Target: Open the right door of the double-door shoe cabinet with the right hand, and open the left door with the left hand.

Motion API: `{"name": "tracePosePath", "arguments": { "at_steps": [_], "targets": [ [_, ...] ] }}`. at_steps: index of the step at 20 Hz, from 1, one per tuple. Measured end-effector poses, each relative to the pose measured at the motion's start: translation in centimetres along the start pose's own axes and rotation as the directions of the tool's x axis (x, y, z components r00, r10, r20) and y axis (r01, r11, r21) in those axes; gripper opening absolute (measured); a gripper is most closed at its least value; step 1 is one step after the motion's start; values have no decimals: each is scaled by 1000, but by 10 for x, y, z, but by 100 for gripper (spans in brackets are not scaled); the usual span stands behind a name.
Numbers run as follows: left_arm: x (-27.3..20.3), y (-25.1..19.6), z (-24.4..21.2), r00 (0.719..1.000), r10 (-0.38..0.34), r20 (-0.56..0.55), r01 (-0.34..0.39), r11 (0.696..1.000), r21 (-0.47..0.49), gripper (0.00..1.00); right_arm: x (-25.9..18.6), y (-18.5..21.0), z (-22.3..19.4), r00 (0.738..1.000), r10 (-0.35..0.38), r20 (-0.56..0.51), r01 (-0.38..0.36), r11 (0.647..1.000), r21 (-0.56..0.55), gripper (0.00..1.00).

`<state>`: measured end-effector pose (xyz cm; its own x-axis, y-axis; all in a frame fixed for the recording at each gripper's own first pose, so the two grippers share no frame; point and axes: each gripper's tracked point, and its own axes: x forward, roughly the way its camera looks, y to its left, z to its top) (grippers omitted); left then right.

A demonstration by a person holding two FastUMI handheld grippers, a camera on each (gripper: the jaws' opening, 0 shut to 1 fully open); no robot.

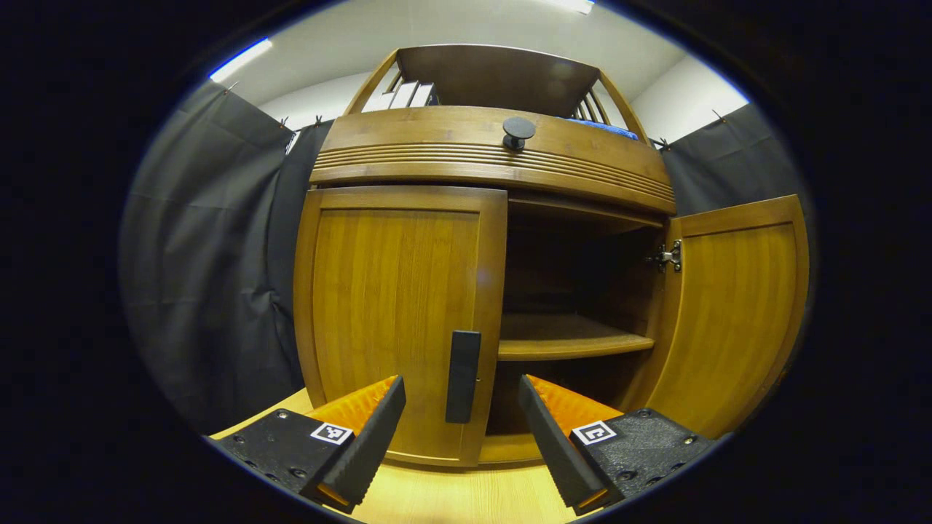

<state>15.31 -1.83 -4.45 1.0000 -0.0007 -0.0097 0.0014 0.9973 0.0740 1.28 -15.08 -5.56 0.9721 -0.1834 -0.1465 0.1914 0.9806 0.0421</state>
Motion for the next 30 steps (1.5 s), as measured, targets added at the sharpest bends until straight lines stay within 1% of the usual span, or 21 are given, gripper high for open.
{"name": "tracePosePath", "arguments": {
  "at_steps": [1, 3, 4, 7, 12, 13, 15, 18, 20, 23, 27, 29, 30],
  "targets": [
    [6, 1, 1, 1000, 2, 5, -2, 1000, 1, 92, 1, -1, 0, 1000, -8, 1, 8, 1000, -1, 55],
    [18, 1, 1, 1000, 1, 10, -1, 1000, 3, 92, 1, -6, 3, 1000, -24, 7, 24, 1000, -3, 70],
    [24, 2, -2, 1000, -3, 8, 3, 1000, 2, 92, 1, -7, 5, 1000, -27, 9, 27, 1000, -3, 72],
    [43, 5, -13, 1000, -2, -15, 2, 1000, -12, 92, 1, -9, 10, 999, -46, 17, 46, 999, -5, 97],
    [75, 10, -34, 999, 11, -43, -10, 1000, 13, 92, -3, -13, 10, 998, -65, 18, 65, 998, -16, 97],
    [80, 11, -38, 999, 9, -51, -8, 1000, 5, 92, -3, -13, 10, 998, -68, 15, 69, 998, -17, 97],
    [87, 9, -40, 998, -1, -55, 0, 1000, -12, 92, -5, -16, 9, 997, -77, 11, 77, 997, -16, 97],
    [96, 11, -45, 999, 2, -44, -1, 1000, 19, 91, -8, -20, 6, 996, -90, 7, 90, 996, -16, 97],
    [98, 11, -50, 999, 1, -50, 0, 1000, 18, 91, -9, -22, 6, 995, -96, 2, 96, 995, -12, 97],
    [101, 7, -53, 999, -20, -50, 20, 1000, 4, 75, -7, -24, 6, 995, -101, 0, 101, 995, -9, 97],
    [102, -2, -52, 998, -51, -39, 51, 998, 22, 53, -8, -23, 6, 995, -103, 3, 103, 994, -18, 97],
    [103, -5, -53, 998, -50, -38, 50, 999, 19, 37, -8, -21, 5, 995, -98, 3, 99, 995, -17, 97],
    [101, -5, -52, 998, -49, -38, 50, 999, 18, 37, -9, -21, 6, 995, -100, 2, 100, 995, -19, 97]
  ]
}}
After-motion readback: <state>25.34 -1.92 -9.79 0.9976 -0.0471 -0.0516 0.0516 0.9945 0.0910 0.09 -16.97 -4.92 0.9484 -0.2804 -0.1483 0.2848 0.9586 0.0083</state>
